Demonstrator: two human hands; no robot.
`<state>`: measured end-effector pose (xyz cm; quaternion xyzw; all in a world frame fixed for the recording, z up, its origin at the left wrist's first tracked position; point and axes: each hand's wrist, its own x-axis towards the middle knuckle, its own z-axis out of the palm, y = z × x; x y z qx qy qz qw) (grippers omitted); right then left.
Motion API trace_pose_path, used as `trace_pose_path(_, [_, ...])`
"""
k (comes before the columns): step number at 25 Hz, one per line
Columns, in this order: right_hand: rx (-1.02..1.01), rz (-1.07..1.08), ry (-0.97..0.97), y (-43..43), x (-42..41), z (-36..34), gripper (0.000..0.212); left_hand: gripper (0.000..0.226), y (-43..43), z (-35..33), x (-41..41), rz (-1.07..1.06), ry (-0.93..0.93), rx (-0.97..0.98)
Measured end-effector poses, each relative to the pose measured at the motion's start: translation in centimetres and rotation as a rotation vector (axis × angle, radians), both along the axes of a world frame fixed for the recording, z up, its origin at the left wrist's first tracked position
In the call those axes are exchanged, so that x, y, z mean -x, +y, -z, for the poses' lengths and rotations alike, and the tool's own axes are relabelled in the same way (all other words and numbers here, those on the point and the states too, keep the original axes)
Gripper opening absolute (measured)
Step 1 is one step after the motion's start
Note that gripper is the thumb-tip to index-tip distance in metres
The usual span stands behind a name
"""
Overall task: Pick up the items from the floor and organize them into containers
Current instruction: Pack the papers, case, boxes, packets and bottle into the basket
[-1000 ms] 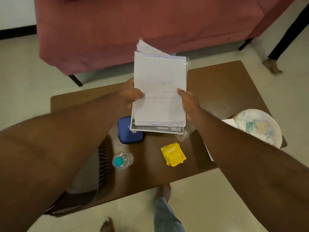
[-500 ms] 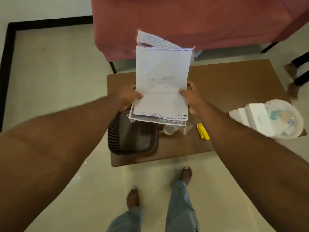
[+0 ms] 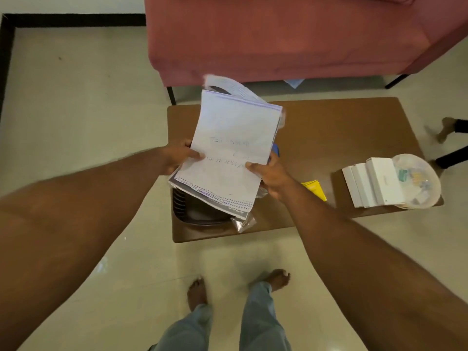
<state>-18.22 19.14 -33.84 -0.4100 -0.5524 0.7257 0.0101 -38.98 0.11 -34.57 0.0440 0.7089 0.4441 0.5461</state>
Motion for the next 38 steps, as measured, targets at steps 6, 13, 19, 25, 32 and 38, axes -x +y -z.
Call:
trace_pose_path(6, [0.032,0.037,-0.052,-1.0,0.0,1.5,0.035,0.036,0.4,-0.1,1.0,0.128,-0.028,0.075])
trace_pose_path(13, [-0.273,0.040,-0.063,-3.9,0.6,4.2,0.037,0.018,1.7,2.0,1.4,0.064,0.198,0.150])
trace_pose_path(19, [-0.691,0.030,0.050,-7.6,-1.0,6.3,0.040,0.077,0.3,0.5,2.2,-0.061,-0.336,0.291])
trace_pose_path(25, [-0.944,-0.200,-0.118,-8.8,-3.5,6.4,0.033,0.124,1.7,-1.0,3.0,0.195,-0.373,0.208])
trace_pose_path(32, [-0.959,-0.434,-0.209,-10.8,-1.9,7.1,0.032,0.044,3.5,1.6,1.6,0.219,0.040,0.106])
trace_pose_path(38, [-0.708,-0.538,-0.367,-12.4,-0.2,8.3,0.034,0.047,3.5,5.5,-0.8,-0.009,0.186,0.185])
